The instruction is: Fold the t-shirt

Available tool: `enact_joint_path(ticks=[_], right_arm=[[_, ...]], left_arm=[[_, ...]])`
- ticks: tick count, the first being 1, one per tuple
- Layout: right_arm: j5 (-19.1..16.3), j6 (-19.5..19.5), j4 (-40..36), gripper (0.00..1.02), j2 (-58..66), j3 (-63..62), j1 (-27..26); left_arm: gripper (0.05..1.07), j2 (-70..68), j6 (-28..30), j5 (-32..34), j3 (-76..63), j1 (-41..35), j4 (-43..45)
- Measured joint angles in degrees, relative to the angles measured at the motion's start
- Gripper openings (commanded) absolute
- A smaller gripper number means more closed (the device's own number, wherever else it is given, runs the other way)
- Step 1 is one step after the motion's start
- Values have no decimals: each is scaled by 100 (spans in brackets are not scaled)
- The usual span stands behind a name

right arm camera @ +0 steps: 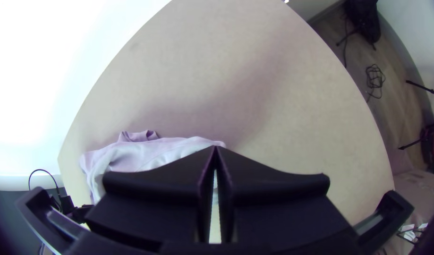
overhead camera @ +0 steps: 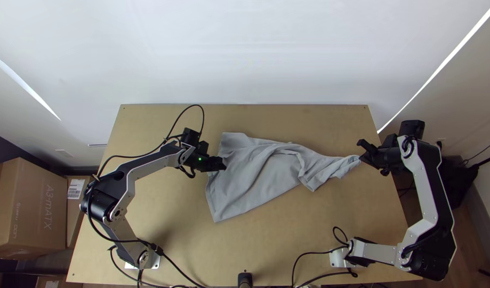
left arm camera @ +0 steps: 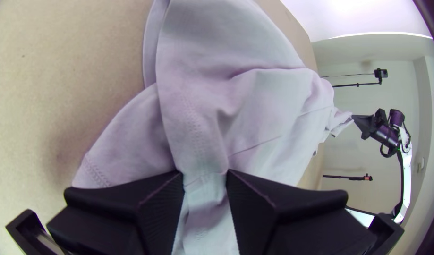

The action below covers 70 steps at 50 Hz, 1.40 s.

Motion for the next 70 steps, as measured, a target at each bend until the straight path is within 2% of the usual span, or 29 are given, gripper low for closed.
enact_joint_path(ticks=[2,5,6,22,31,37,44,55,66,70], right_arm=[[-2,0,0,2,0,0,0],[-2,-2,11,2,0,0,0],[0,0,11,2,0,-2,0],[0,-2,39,2,0,-15,0],[0,-26,125,2,-20,-15,15],[-4,-118,356,2,-227,-9,168],[-66,-271,815,2,-693,111,601],[-87,-396,1045,2,-931,1340,1189],[-79,-391,1060,2,-573,3200,1672],[57,-354,1294,2,-356,3770,1759]], left_arm=[[32,0,-2,-22,0,2,15],[8,0,0,-48,-13,2,66],[8,0,-2,-59,-17,2,74],[8,-251,4,-85,-179,352,52],[8,-960,177,-214,-144,776,-409],[8,-1307,348,-385,63,1071,-758],[8,-1628,540,-540,476,1390,-1185],[8,-1996,809,-629,1499,1915,-1858],[8,-2223,892,-715,3174,2413,-2706],[8,-2245,911,-732,3886,2557,-2951]])
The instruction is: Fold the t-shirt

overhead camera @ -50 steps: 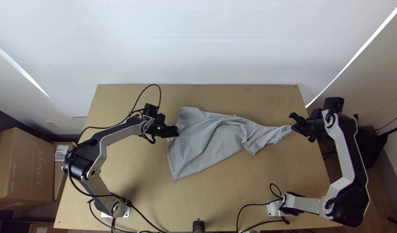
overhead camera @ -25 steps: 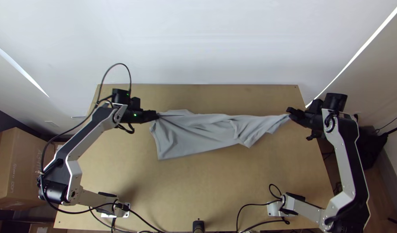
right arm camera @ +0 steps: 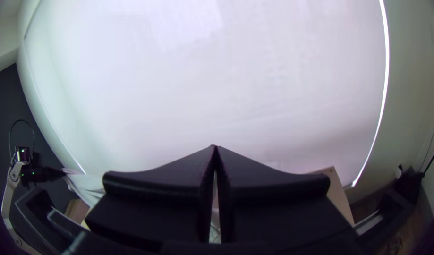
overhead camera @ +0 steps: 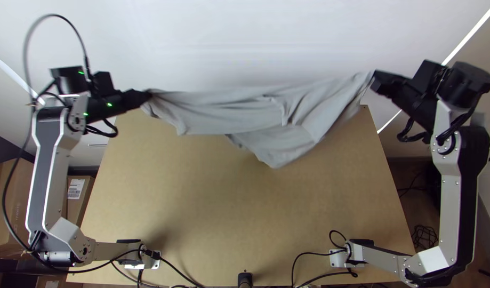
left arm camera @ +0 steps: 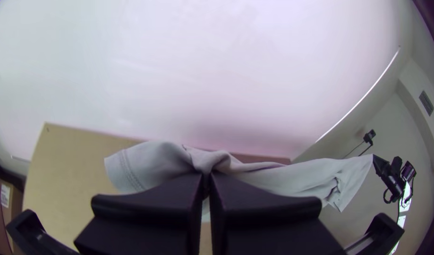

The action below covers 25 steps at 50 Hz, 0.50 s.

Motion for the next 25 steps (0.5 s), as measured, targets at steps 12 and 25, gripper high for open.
enact_joint_path(ticks=[12,25], right_arm=[[101,289,431,2,59,785,208],[9,472,142,2,-713,782,568]], left_arm=[[8,-507,-7,-17,833,120,-660],[8,-2061,0,-20,-763,35,-846]])
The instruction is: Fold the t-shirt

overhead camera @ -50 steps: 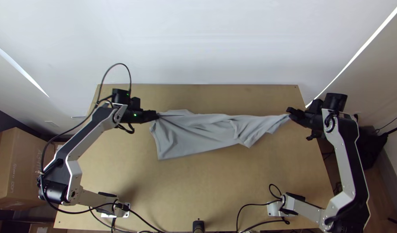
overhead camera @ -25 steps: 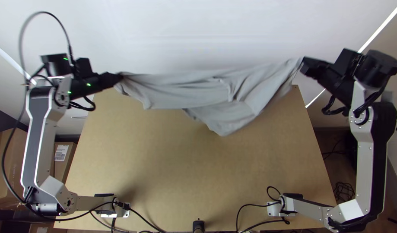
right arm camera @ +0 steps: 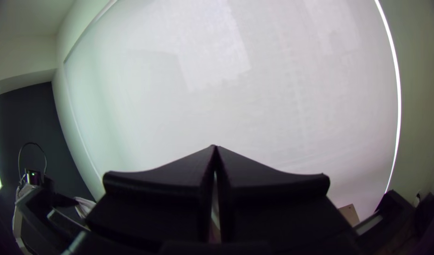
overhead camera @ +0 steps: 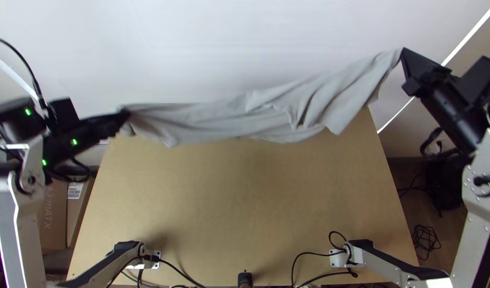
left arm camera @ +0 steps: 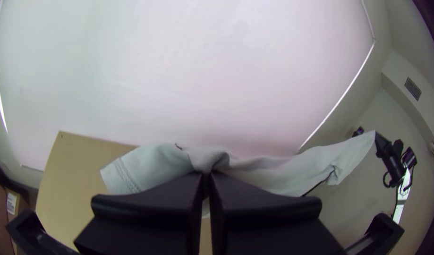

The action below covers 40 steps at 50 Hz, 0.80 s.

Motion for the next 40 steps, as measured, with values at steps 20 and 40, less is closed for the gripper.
enact_joint_path(ticks=[20,40], right_arm=[[-63,55,-439,2,-903,-3410,85],[-63,286,610,2,-1246,-5431,70]], left_arm=[[8,-557,223,-26,-4649,-511,1440],[34,804,-118,-267,-5556,-1226,3235]])
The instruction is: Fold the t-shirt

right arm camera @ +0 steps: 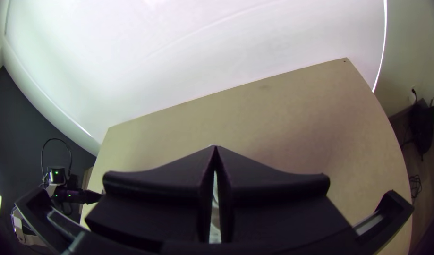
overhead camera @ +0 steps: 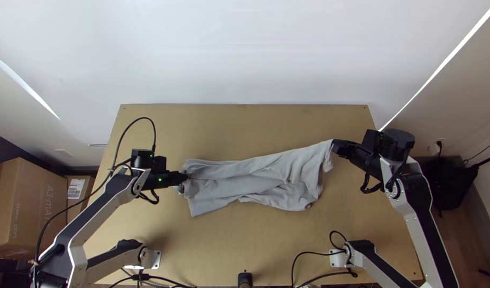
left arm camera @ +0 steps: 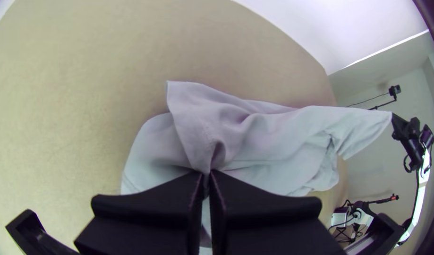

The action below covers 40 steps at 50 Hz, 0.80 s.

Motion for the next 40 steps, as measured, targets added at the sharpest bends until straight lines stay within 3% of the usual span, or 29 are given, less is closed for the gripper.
enact_joint_path(ticks=[3,40], right_arm=[[0,0,33,2,0,0,-28],[0,0,96,2,0,-129,-105]], left_arm=[[48,223,7,-35,0,2,22],[49,144,247,-37,330,31,-367]])
